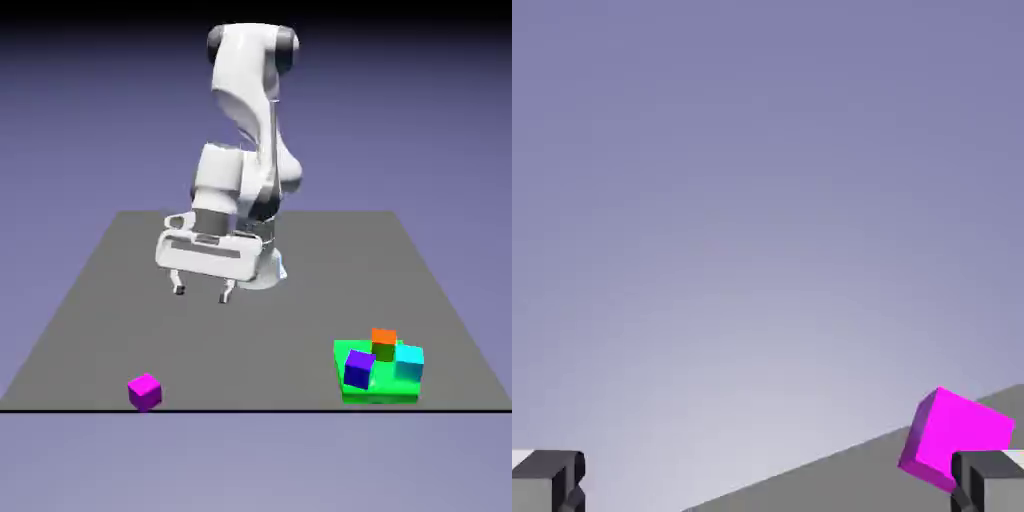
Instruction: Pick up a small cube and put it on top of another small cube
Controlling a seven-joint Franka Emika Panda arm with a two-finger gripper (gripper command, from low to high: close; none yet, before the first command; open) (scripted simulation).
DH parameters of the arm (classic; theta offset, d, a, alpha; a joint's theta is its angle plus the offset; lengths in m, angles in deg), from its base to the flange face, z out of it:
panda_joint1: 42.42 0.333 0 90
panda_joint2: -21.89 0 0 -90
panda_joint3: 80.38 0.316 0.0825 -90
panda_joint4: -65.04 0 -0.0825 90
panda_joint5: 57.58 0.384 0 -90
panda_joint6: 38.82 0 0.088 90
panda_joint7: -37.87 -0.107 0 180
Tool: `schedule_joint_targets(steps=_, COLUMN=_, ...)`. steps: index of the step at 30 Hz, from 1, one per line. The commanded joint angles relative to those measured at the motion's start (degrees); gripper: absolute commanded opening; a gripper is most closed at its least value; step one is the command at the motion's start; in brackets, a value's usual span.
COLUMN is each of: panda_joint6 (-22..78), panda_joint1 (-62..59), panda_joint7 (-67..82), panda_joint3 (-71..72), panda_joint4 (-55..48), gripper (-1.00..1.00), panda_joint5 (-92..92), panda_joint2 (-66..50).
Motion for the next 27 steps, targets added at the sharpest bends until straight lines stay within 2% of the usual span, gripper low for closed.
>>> schedule_joint_targets(steps=1, panda_joint6=0.5, panda_joint1=-1.3, panda_joint7=-1.7, panda_joint3=0.5, panda_joint4=-1.2, gripper=0.00, panda_joint5=-1.0, panda_joint2=-2.1)
schedule_joint_targets(steps=11, panda_joint6=5.1, panda_joint1=-15.8, panda_joint7=-18.7, panda_joint3=5.5, panda_joint4=-12.8, gripper=0.00, panda_joint5=-11.5, panda_joint2=-22.8)
schedule_joint_targets(steps=19, panda_joint6=-0.9, panda_joint1=-11.0, panda_joint7=-23.7, panda_joint3=-1.2, panda_joint4=-18.3, gripper=0.00, panda_joint5=-16.8, panda_joint2=-34.2)
schedule_joint_targets(steps=20, panda_joint6=-0.9, panda_joint1=-11.0, panda_joint7=-23.7, panda_joint3=-1.2, panda_joint4=-18.3, gripper=-1.00, panda_joint5=-16.8, panda_joint2=-34.2)
schedule_joint_targets(steps=27, panda_joint6=5.9, panda_joint1=-14.5, panda_joint7=-18.6, panda_joint3=6.5, panda_joint4=-13.0, gripper=-1.00, panda_joint5=-11.1, panda_joint2=-22.6)
